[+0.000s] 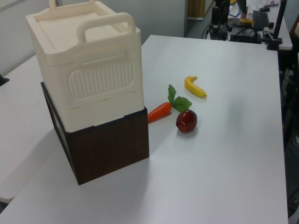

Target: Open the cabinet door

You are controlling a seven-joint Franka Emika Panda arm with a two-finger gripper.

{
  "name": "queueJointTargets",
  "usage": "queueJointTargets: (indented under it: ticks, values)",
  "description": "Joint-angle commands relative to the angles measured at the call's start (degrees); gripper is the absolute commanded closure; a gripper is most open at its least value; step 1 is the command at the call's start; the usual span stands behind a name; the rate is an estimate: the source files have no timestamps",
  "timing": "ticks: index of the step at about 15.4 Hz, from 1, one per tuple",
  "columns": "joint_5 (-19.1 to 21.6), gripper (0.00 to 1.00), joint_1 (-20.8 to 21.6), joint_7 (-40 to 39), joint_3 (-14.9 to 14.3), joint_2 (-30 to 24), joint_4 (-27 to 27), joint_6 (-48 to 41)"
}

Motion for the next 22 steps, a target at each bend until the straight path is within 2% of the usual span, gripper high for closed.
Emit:
queueJointTargets:
  ticks: [1,5,11,15,19,22]
  values:
    - [-0.7,0.0,0.3,-1.2,0.3,-0.1,0.0,-1.0]
    - [1.3,0.0,1.3,-1.3,1.2,3.3,2.0,2.0]
    - [4.4,0.0,7.4,-3.8,1.3,5.6,2.9,16.9]
    - [5.7,0.0,11.7,-12.4,1.3,6.6,4.4,20.8]
    - [10.2,0.0,14.8,-19.6,1.3,7.6,6.3,22.3]
    - [11.7,0.0,17.7,-21.6,1.4,8.7,6.7,25.3]
